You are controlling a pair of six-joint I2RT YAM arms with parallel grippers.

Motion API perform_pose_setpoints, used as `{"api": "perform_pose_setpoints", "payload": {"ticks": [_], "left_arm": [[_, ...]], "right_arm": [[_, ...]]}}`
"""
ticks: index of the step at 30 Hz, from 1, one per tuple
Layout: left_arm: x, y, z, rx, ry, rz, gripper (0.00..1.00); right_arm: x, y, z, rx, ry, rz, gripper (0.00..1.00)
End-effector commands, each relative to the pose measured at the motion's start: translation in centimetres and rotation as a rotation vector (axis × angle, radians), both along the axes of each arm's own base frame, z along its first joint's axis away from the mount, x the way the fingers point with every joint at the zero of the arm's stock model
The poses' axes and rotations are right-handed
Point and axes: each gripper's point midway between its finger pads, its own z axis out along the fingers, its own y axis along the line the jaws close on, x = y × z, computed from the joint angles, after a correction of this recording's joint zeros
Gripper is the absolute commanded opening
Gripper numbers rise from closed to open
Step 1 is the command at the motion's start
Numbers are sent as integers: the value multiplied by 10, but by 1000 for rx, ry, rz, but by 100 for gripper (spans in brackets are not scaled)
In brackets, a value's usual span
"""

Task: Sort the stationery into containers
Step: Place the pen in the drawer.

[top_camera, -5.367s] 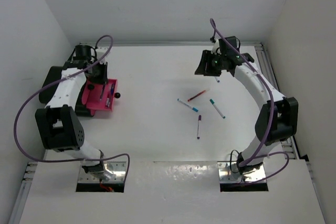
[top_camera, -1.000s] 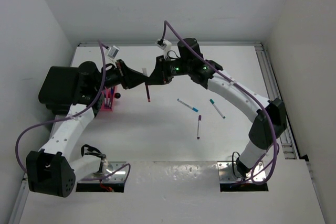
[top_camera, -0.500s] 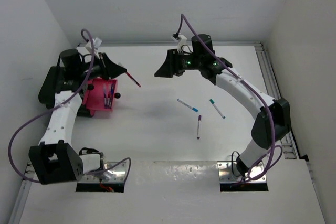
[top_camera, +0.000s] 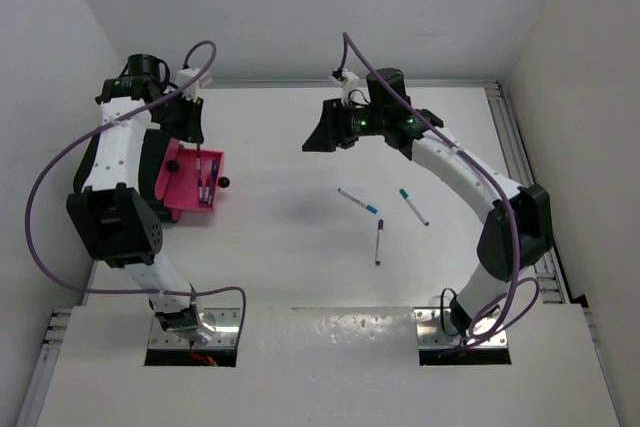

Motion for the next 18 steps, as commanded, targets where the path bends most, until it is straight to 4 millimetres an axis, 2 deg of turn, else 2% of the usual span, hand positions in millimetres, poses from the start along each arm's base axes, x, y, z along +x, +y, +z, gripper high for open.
{"api": "perform_pose_setpoints", "payload": {"ticks": [1,4,15,18], "left_arm": [[-26,28,-11,187,134,-57,0],[-26,35,-23,217,189,-59,0],[-27,41,-62,228,315,-63,4],[-26,41,-66,218,319,-54,11]], "right_arm": [[7,-2,-7,-16,-22,-1,51],[8,-3,-9,-20,-17,-1,50],[12,-5,-25,-36,23,-6,50],[13,-4,-27,-38,31,-7,50]]}}
